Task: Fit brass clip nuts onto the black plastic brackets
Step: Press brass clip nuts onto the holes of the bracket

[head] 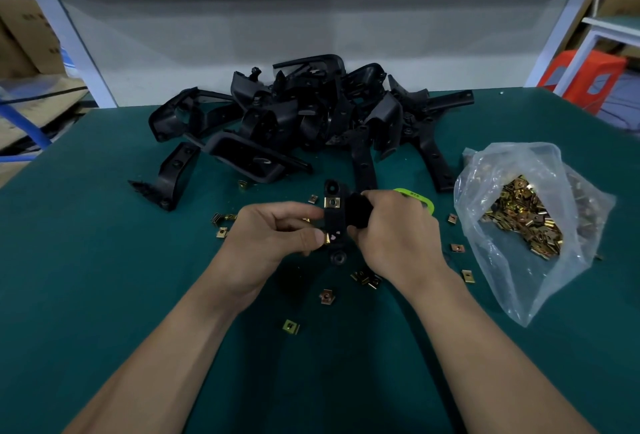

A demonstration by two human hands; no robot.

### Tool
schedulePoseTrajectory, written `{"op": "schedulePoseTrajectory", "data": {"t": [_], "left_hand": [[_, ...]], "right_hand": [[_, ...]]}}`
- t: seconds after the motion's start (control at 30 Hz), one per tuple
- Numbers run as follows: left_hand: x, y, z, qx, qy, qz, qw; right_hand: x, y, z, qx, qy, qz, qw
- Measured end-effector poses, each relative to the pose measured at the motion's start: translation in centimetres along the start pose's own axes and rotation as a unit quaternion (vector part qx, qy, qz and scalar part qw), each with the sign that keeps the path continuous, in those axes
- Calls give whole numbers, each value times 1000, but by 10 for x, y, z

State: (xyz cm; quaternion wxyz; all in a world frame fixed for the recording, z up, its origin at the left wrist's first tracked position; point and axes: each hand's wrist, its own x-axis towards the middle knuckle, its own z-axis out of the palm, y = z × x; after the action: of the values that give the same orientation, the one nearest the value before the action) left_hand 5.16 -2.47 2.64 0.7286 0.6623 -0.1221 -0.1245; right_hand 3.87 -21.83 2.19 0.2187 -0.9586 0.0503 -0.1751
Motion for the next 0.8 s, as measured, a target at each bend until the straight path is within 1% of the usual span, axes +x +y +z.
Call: {"op": "schedulePoseTrajectory", "data": {"t": [0.13, 0.27, 0.4, 0.5, 0.57, 0.7, 0.8], "left_hand": [[-1, 1, -1, 12, 4, -2, 1000], [-1, 3, 2, 6, 52, 4, 999], [-1, 1, 12, -40, 109, 22, 993], [-3, 0, 22, -70, 127, 25, 989], [-5, -1, 26, -50, 139, 27, 989], [-6, -2, 32, 27, 182, 44, 982], [-7, -4, 39, 110, 202, 62, 971]], "right_hand": [[-2, -4, 1, -12, -6, 1, 1000], [-3, -6, 1, -4, 16, 14, 1000], [-3, -10, 1, 2, 24, 43, 999], [-4, -12, 4, 0, 28, 58, 998], [-4, -11, 6, 1, 30, 61, 998], [-4, -10, 7, 19, 24, 71, 997], [0, -7, 5, 41, 32, 102, 993]]}}
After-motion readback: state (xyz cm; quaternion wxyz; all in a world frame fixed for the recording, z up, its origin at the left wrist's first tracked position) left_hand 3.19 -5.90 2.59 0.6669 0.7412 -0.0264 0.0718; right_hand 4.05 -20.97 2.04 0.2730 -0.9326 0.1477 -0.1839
